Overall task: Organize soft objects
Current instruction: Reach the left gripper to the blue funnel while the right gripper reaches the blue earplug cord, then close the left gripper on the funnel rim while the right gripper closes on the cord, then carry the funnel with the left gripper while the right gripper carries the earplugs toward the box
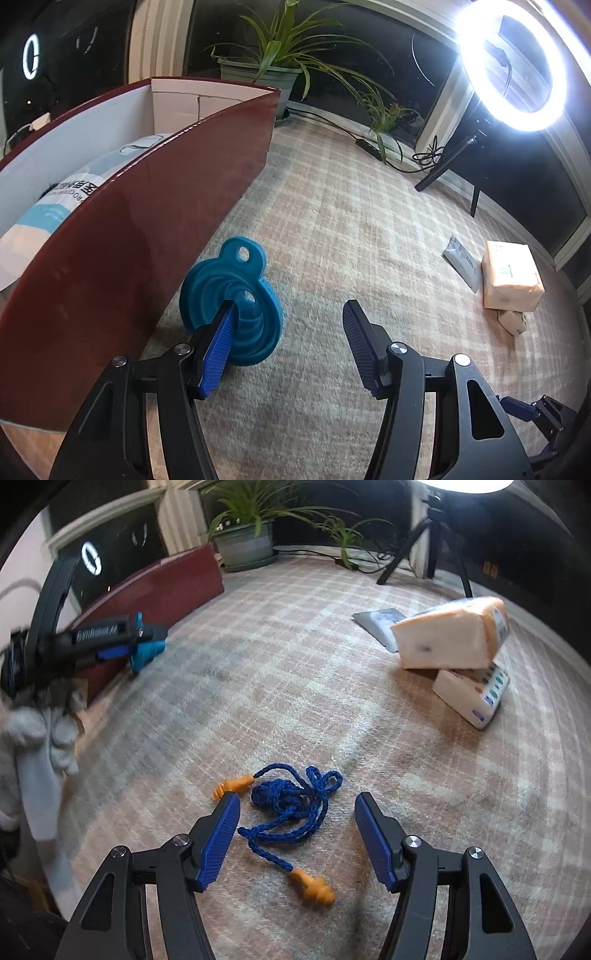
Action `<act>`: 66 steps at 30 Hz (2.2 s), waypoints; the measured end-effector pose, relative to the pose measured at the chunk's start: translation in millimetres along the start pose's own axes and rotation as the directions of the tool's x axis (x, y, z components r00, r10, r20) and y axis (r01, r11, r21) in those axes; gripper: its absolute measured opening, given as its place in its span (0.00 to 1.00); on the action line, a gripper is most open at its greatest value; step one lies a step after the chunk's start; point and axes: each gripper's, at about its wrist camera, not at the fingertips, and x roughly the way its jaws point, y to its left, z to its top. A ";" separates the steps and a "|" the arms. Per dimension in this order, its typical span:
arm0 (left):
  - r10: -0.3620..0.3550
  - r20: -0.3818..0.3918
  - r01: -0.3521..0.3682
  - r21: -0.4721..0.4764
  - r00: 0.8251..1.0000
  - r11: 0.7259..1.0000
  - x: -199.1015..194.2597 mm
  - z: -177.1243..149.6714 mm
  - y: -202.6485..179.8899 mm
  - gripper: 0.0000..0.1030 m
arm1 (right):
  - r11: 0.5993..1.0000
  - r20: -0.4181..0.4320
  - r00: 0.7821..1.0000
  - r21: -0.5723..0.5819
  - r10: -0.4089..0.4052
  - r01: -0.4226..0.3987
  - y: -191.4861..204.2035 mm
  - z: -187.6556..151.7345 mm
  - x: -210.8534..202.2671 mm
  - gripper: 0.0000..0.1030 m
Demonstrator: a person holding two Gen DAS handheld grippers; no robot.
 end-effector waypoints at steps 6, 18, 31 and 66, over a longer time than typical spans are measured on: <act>-0.002 -0.002 0.002 0.000 1.000 1.000 9.6 0.9 -0.9 0.56 | 0.997 0.019 0.999 -0.072 -0.039 0.041 9.9 1.9 6.1 0.59; -0.006 -0.006 0.006 -0.001 1.000 1.000 17.4 1.1 -0.2 0.43 | 0.998 0.030 0.999 -0.055 -0.038 0.040 -5.9 7.6 7.4 0.30; -0.010 -0.003 0.010 0.013 1.000 1.000 17.7 -1.2 -0.9 0.27 | 0.999 0.059 0.998 -0.045 -0.028 0.030 -10.2 -7.1 -1.8 0.19; -0.126 0.036 0.128 -0.054 0.991 0.990 -12.2 7.0 -3.2 0.08 | 0.998 0.134 0.991 0.061 -0.018 0.010 -24.3 6.3 -26.7 0.08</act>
